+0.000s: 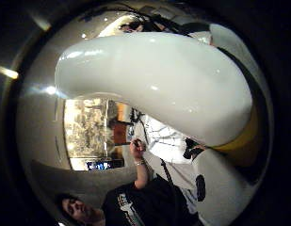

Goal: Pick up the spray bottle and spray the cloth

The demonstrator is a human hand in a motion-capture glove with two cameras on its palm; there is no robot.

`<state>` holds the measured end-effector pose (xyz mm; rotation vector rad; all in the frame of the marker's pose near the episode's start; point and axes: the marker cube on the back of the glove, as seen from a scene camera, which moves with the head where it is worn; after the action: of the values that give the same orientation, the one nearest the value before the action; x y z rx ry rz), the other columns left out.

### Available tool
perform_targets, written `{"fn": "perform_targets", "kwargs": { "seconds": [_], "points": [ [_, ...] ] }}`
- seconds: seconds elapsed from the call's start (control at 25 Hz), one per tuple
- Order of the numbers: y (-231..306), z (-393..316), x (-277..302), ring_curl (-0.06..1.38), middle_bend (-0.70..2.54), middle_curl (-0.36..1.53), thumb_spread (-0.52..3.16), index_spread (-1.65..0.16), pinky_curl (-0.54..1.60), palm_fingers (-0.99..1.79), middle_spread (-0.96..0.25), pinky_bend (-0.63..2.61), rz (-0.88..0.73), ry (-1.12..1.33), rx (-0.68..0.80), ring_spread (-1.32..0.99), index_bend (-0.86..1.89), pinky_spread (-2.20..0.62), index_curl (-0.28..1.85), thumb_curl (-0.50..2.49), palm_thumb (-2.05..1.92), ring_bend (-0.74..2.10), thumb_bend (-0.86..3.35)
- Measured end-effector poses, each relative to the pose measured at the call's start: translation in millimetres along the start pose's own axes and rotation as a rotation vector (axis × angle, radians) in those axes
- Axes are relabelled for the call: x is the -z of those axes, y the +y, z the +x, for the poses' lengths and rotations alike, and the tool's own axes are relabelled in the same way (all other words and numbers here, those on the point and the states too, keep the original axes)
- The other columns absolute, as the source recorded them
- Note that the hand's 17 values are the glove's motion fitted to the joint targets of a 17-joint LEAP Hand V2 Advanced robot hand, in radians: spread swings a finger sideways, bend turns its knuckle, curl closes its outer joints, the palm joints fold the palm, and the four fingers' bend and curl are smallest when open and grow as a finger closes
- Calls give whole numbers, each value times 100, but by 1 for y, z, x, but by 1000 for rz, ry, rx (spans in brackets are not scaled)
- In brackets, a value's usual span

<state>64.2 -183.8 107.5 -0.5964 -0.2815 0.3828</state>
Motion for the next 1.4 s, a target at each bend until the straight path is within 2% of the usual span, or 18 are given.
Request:
{"fn": "perform_targets", "kwargs": {
  "seconds": [0.24,0.56,1.08,1.24,1.32,1.4],
  "points": [
    [-5,23,-2,39,23,48,60,-21,38,111,-5,45,260,-299,5,-4,10,-5,26,65,98,52,-3],
    [-11,50,-24,38,26,49,64,-21,37,109,-5,41,363,-532,-25,-4,13,-3,27,64,97,48,-3],
    [-6,73,-56,37,25,48,76,-22,36,108,-5,37,403,-508,-58,-5,12,-2,29,60,94,43,-3],
    [-1,73,-57,37,26,48,79,-23,36,107,-5,37,368,-473,-82,-5,9,-2,28,57,90,43,-5],
    [7,72,-55,38,33,50,80,-29,38,91,-5,42,353,-454,-93,-5,-15,-1,19,53,80,48,-9],
    [22,72,-53,41,35,50,81,-32,41,73,-5,50,390,-427,-79,-4,-23,1,13,51,76,52,-8]
  ]
}}
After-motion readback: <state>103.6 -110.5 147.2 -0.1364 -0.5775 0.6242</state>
